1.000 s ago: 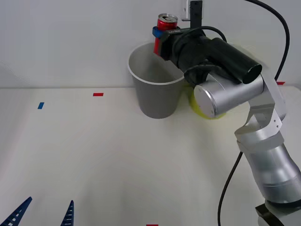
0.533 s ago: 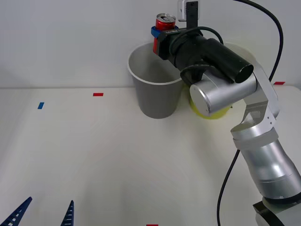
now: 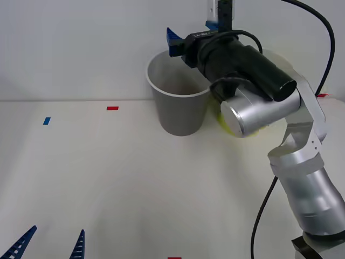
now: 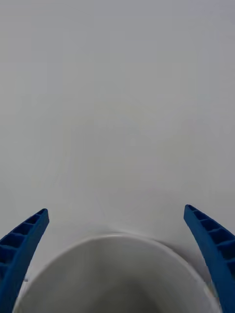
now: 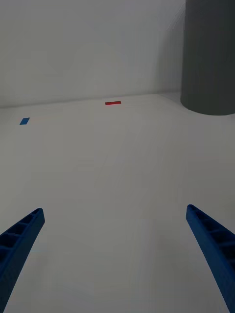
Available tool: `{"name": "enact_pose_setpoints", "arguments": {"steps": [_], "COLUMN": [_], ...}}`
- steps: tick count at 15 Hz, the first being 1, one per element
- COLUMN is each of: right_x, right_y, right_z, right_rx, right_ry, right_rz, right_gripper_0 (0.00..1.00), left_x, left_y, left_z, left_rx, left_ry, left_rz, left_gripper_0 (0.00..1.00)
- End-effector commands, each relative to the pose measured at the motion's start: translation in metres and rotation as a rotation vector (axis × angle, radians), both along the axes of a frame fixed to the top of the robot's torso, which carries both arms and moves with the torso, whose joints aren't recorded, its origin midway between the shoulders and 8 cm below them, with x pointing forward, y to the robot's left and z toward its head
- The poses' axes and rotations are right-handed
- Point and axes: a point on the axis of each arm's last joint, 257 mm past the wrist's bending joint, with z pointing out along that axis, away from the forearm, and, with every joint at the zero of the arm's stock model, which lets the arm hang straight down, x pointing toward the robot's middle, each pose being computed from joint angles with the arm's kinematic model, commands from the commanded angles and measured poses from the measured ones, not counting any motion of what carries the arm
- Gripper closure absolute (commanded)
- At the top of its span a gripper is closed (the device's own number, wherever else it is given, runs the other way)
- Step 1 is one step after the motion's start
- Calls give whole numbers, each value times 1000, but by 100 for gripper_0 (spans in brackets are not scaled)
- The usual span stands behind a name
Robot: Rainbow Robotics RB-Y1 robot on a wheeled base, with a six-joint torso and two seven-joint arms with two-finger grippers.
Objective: Put cans in the gray bin and PET bottles in the light green bin.
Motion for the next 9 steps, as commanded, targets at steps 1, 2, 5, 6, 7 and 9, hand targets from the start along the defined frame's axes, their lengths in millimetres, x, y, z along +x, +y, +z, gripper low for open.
{"name": "enact_pose_setpoints", "arguments": {"steps": [1,2,5,6,7,9], "right_x": [-41,-51,-81,-89,-102,-121], "right_y": [-27,-34,-62,-72,-85,-105], "right_z": [12,11,0,-4,-9,-23], "right_rx": [-8,5,19,15,13,8], "right_ry": [31,33,34,33,37,58], "right_rz": [-33,-23,-41,-55,-71,-102], "right_gripper_0": [0,0,0,0,0,0], "left_x": [0,0,0,0,0,0], "left_y": [0,0,0,0,0,0], "left_z": [0,0,0,0,0,0], "left_rx": [0,0,0,0,0,0], "left_ry": [0,0,0,0,0,0], "left_rz": [0,0,0,0,0,0], "left_gripper_0": [0,0,0,0,0,0]}}
